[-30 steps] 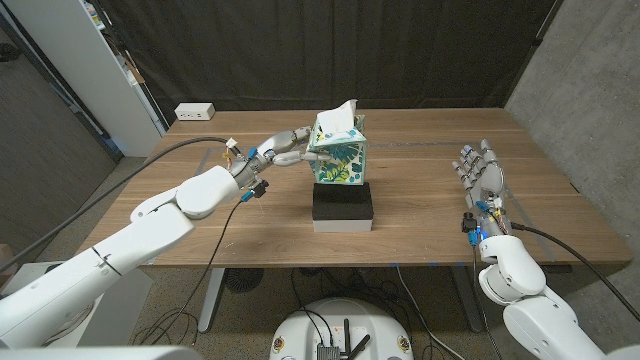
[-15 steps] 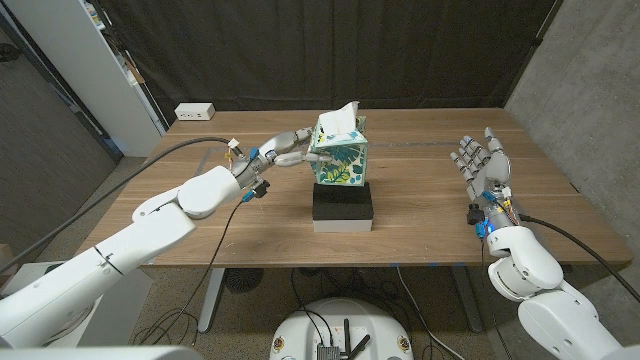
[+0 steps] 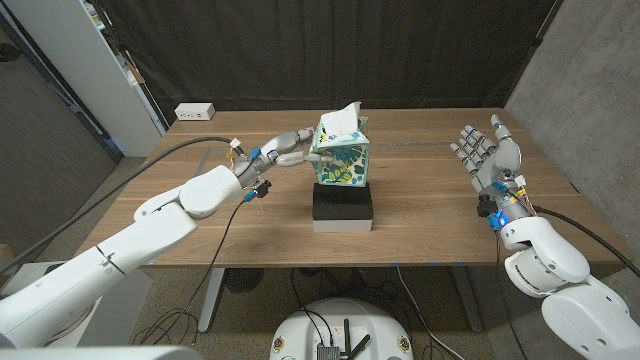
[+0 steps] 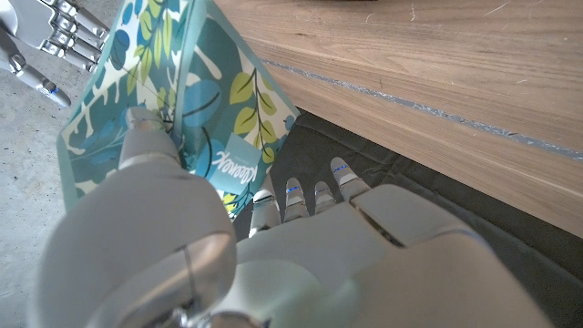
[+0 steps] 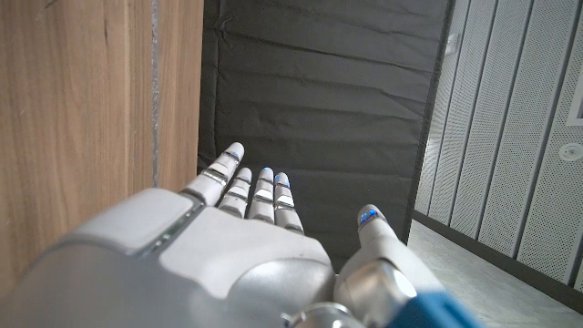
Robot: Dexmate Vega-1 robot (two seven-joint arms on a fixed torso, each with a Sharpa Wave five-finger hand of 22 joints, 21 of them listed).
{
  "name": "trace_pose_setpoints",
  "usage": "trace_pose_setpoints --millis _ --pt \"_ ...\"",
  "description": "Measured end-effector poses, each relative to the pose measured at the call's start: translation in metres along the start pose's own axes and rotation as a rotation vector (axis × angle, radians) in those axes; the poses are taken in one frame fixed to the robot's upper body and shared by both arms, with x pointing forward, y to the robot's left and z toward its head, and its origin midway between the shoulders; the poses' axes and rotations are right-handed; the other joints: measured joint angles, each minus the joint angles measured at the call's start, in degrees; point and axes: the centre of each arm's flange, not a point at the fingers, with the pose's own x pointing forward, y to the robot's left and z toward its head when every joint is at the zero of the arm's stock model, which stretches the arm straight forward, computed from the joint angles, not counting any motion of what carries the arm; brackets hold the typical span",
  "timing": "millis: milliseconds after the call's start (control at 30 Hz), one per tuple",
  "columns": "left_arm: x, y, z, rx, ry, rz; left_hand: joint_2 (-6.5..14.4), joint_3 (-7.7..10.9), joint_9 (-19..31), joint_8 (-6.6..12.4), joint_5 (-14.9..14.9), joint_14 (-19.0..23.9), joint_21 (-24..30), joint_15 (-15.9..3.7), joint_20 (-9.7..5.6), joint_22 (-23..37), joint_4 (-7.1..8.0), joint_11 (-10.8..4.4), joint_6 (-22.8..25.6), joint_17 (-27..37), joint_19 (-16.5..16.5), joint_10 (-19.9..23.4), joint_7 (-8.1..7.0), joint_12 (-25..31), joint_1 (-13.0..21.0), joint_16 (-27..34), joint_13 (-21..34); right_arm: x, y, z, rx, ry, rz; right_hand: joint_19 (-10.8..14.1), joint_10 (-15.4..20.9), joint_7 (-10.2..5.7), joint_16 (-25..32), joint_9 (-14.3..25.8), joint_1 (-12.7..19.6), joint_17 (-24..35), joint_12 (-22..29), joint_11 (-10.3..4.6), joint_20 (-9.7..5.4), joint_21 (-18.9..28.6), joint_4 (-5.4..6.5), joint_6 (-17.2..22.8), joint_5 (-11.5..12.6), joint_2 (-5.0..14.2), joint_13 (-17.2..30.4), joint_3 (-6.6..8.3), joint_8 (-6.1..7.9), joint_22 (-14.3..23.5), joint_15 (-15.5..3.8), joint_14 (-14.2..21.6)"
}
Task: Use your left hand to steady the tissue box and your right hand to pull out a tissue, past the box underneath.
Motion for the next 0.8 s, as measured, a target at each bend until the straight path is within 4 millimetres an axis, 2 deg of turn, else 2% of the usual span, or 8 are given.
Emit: trace_pose_setpoints --millis 233,333,800 --pt "0.001 -0.001 0.0 -0.004 -0.001 -0.006 0.23 0.0 0.0 0.23 -0.16 0.0 0.0 0.0 0.0 0.0 0.0 0.0 -0.2 0.0 0.0 0.0 0.2 0.0 -0.24 0.0 0.0 0.001 0.004 0.018 -0.01 -0.021 0.026 0.0 0.0 0.0 0.0 0.0 -0.21 0.24 0.0 0.0 0.0 0.0 0.0 0.0 0.0 0.21 0.0 0.0 0.0 0.0 0.0 0.0" --pt "0.002 -0.001 -0.001 -0.005 -0.001 -0.006 0.23 0.46 0.0 0.25 -0.17 0.0 0.0 0.0 0.0 0.0 0.0 0.0 -0.21 0.0 0.0 0.0 0.21 0.0 -0.24 0.0 0.0 0.002 0.006 0.021 -0.018 -0.013 0.037 0.0 0.0 -0.01 0.0 0.0 -0.21 0.24 0.0 -0.01 0.0 0.0 0.24 0.0 0.0 0.21 0.0 -0.24 0.0 0.0 0.0 0.0" --pt "0.004 -0.001 -0.001 -0.005 -0.004 -0.012 0.36 0.47 0.0 0.27 -0.09 -0.61 0.0 0.0 -0.04 0.0 0.0 0.0 -0.27 0.0 -0.45 0.01 0.27 0.0 -0.39 0.0 0.0 0.005 0.014 0.045 -0.067 -0.03 0.076 -0.01 0.12 -0.01 0.0 0.01 -0.21 0.23 0.0 0.11 0.0 0.0 0.23 0.01 0.0 0.21 0.0 -0.24 0.0 0.0 -0.01 0.0"
